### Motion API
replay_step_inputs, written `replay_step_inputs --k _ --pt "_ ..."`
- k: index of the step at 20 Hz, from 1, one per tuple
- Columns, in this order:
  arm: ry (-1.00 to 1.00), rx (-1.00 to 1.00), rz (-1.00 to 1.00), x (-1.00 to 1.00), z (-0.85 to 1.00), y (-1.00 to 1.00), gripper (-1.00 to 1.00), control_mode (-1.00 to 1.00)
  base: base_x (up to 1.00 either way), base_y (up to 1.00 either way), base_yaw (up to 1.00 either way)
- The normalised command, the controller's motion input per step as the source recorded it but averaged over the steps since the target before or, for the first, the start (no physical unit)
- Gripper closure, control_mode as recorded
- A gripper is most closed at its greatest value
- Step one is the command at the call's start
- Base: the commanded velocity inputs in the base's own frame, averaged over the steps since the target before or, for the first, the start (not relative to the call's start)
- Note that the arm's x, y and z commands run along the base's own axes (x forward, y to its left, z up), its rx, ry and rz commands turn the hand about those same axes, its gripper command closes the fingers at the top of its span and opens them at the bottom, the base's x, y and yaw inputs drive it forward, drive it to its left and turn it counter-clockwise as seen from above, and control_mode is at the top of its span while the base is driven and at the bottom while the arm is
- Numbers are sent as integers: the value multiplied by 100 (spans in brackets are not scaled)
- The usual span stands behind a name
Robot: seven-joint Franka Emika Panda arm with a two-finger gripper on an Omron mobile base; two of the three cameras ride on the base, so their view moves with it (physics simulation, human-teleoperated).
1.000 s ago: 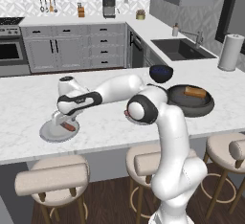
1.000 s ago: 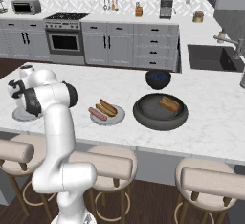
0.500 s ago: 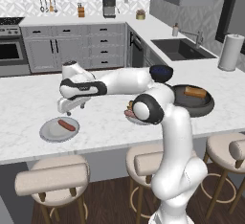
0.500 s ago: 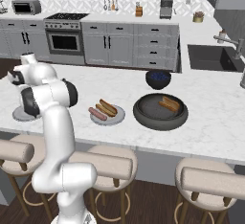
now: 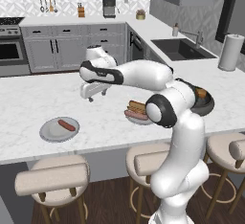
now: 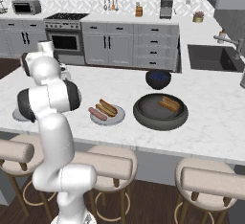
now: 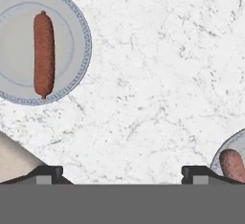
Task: Place one bun and one sausage from the bowl on each plate.
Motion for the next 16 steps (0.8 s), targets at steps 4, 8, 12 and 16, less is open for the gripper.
replay_step_inputs --k 4,8,12,16 --pt "-5 0 0 0 30 -100 -100 -100 0 0 0" --pt "-7 0 -1 0 26 -100 -100 -100 0 0 0" --pt "-7 -1 -2 0 28 -100 -100 -100 0 0 0" --pt "-7 0 -2 0 27 -100 -100 -100 0 0 0"
